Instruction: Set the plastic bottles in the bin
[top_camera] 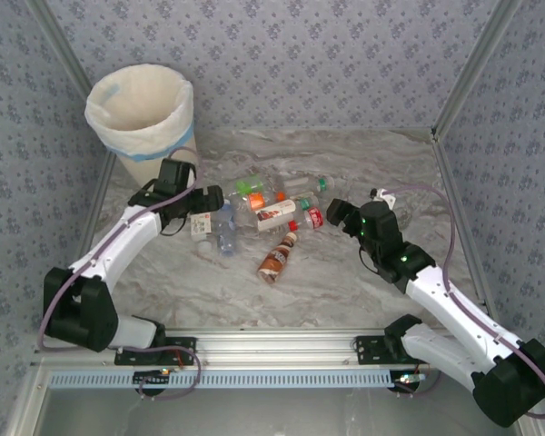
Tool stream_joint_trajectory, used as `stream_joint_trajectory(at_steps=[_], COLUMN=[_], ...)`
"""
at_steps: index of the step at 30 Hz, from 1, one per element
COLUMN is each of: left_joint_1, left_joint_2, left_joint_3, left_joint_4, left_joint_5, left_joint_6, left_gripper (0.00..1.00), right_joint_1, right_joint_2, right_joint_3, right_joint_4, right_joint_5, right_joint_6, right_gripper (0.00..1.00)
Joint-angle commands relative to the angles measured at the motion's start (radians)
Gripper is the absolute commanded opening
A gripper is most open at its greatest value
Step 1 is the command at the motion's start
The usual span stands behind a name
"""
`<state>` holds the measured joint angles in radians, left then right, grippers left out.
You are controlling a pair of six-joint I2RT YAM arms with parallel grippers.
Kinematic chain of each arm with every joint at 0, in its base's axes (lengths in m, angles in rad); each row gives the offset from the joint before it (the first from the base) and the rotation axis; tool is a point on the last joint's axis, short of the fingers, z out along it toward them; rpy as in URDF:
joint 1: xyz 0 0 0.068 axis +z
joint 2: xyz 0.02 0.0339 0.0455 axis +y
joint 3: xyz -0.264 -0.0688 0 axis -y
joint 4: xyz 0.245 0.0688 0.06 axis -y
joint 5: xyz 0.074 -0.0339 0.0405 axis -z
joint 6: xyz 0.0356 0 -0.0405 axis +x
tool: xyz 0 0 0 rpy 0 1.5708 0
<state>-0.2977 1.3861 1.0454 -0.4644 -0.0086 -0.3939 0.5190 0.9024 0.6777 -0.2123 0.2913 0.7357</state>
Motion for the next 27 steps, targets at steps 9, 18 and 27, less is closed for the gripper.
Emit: stream_joint_trajectory(at_steps=[9, 18, 27], left_joint_1=[0.048, 0.049, 0.057], left_joint_2=[0.172, 0.301, 0.396], left_joint_3=[-0.008, 0.049, 0.076], left_joint_4=[0.029, 0.021, 0.02], left_joint_5=[0.009, -0.01, -0.056], left_joint_6=[0.038, 0.038, 0.044], left_gripper=[0.93, 0.78, 0.78], right_joint_1=[-0.005, -0.004, -0.005], right_joint_2=[0.001, -0.012, -0.023], right_joint_3=[0.041, 0.044, 0.035], right_joint_4=[0.001, -0.018, -0.02], right_joint_5=[0.0, 0.002, 0.007], right_joint_6=[-0.012, -0.015, -0.013], right_gripper=[1.0, 1.0, 1.0])
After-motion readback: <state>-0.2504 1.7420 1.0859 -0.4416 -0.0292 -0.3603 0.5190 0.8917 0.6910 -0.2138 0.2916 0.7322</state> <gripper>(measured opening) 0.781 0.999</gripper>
